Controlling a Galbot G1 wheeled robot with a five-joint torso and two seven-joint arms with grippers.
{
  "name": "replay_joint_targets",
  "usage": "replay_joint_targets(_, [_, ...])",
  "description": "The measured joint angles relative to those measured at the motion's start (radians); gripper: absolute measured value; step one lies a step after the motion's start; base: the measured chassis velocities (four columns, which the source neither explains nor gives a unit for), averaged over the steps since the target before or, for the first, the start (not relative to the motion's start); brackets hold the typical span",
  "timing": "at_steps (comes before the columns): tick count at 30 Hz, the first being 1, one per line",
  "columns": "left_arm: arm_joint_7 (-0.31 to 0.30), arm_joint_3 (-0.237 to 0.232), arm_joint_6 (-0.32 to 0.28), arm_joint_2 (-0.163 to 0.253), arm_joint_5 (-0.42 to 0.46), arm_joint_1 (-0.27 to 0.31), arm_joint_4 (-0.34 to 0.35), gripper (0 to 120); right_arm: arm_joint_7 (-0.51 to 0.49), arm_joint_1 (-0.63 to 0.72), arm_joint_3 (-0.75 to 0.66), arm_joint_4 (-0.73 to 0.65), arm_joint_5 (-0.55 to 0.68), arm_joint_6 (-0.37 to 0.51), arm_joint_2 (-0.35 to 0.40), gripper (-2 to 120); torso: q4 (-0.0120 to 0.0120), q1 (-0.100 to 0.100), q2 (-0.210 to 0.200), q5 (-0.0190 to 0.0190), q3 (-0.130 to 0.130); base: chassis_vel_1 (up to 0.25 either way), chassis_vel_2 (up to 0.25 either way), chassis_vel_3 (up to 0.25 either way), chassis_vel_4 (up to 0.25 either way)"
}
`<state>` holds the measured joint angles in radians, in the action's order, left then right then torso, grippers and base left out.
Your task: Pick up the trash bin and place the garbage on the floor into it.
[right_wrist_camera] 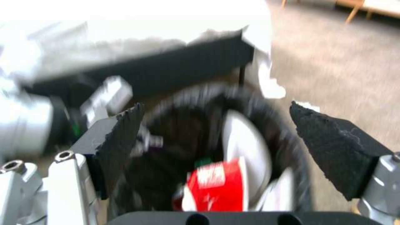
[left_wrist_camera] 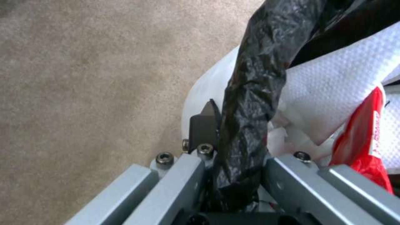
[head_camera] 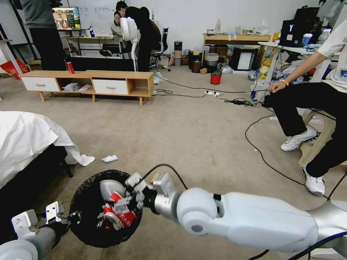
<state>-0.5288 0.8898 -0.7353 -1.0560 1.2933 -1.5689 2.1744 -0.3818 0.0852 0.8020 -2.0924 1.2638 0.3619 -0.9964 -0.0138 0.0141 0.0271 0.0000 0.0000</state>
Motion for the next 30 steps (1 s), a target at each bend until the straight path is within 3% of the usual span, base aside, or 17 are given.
replay_joint_targets(8, [0.000, 0.006, 0.000, -0.002, 0.000, -0.001, -0.001, 0, 0.048, 0.082, -0.231, -0.035, -0.011, -0.086, 0.077, 96, 0.0000, 0.000, 0.000, 0.0001, 0.000, 0.000, 0.000, 0.000, 0.000])
replay_joint_targets(10, [0.003, 0.011, 0.000, -0.011, -0.011, -0.003, 0.005, 0, 0.082, 0.192, -0.435, -0.013, -0.045, -0.180, 0.110, 99, -0.0002, 0.000, 0.000, 0.0003, 0.000, 0.000, 0.000, 0.000, 0.000])
replay_joint_targets(14, [0.010, 0.015, 0.000, -0.021, -0.026, -0.007, 0.011, 0, 0.099, 0.277, -0.550, 0.022, -0.098, -0.272, 0.128, 100, -0.0001, 0.000, 0.000, 0.0002, 0.000, 0.000, 0.000, 0.000, 0.000])
replay_joint_targets(17, [0.010, 0.018, 0.000, -0.037, -0.034, -0.013, 0.023, 0, 0.138, 0.417, -0.738, 0.065, -0.181, -0.381, 0.172, 100, -0.0002, 0.000, 0.000, 0.0003, 0.000, 0.000, 0.000, 0.000, 0.000])
replay_joint_targets(18, [0.010, 0.018, 0.000, -0.037, -0.034, -0.013, 0.023, 0, 0.138, 0.417, -0.738, 0.065, -0.181, -0.381, 0.172, 100, -0.0002, 0.000, 0.000, 0.0003, 0.000, 0.000, 0.000, 0.000, 0.000])
replay_joint_targets(20, [0.011, 0.023, 0.000, -0.046, -0.037, -0.019, 0.029, 0, 0.159, 0.512, -0.877, 0.082, -0.237, -0.426, 0.188, 100, -0.0004, 0.000, 0.000, 0.0005, 0.000, 0.000, 0.000, 0.000, 0.000])
replay_joint_targets(26, [0.012, 0.055, 0.000, -0.069, -0.047, -0.050, 0.052, 0, 0.196, 0.624, -1.036, 0.120, -0.314, -0.492, 0.180, 100, -0.0003, 0.000, 0.000, 0.0001, 0.000, 0.000, 0.000, 0.000, 0.000])
replay_joint_targets(28, [0.011, 0.078, 0.000, -0.096, -0.051, -0.068, 0.075, 0, 0.216, 0.713, -1.133, 0.148, -0.403, -0.546, 0.154, 100, 0.0011, 0.000, 0.000, 0.0001, 0.000, 0.000, 0.000, 0.000, 0.000])
replay_joint_targets(30, [0.010, 0.079, 0.000, -0.102, -0.054, -0.069, 0.080, 0, 0.218, 0.759, -1.171, 0.150, -0.439, -0.557, 0.143, 100, 0.0001, 0.000, 0.000, 0.0001, 0.000, 0.000, 0.000, 0.000, 0.000])
